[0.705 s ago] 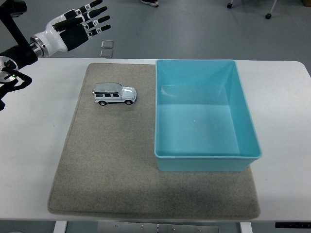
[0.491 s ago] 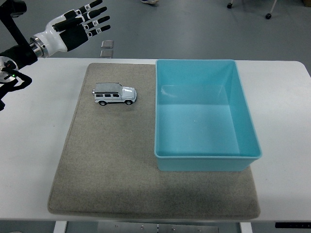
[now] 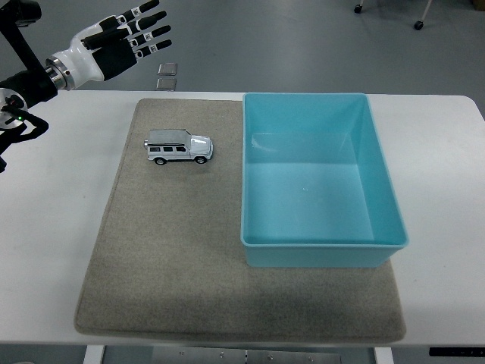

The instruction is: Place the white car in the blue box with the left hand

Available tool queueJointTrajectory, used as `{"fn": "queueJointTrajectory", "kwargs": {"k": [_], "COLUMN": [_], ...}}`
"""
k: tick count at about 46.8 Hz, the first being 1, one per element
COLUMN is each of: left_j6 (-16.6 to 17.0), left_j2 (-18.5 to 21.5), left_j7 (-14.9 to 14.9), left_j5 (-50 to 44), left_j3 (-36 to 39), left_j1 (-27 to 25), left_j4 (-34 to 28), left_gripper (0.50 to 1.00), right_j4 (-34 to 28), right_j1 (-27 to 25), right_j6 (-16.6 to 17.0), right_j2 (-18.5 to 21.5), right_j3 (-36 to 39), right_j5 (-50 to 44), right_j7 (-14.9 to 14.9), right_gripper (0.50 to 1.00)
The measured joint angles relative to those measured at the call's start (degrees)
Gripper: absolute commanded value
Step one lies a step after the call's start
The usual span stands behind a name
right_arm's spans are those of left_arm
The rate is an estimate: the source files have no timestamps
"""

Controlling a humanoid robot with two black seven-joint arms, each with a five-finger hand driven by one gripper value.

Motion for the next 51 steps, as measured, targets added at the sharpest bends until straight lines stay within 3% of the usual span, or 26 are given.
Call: {"fn": "queueJointTrajectory", "kwargs": {"k": [7,15,19,29,43,51], "left_j6": [-0.04,0.24,0.43,1.29,16.16,21.26], "left_j2": [0.29,0.32,0.39,1.53,1.95,1.23], "left_j7": [-1.64,-9.21,-11.64,-14.52,-14.74,-14.74], "left_j5": [13.63,31.84,40.29,57.24,73.87,77.45], "left_j3": [0.25,0.10,0.14,0.08,3.32,8.81], "left_j1": [-0.54,-0.81,-1.04,-1.59,-0.60,-0.56], "left_j4": [-0.01,-0.07,-0.16,-0.73,-5.49,-6.79], "left_gripper": [0.999,0.999,0.999,0.999,0.999,0.999], "right_j4": [0.00,0.00,0.00,0.00,0.00,0.00], "right_j1": [0.00,0.00,0.00,0.00,0.00,0.00], "right_j6": [0.00,0.00,0.00,0.00,0.00,0.00], "right_j2": [0.00,0.00,0.00,0.00,0.00,0.00], "right_j3": [0.00,0.00,0.00,0.00,0.00,0.00], "right_j5": [0.00,0.00,0.00,0.00,0.00,0.00], "right_j7": [0.00,0.00,0.00,0.00,0.00,0.00], "right_gripper": [0.936,0.936,0.936,0.936,0.936,0.936]}}
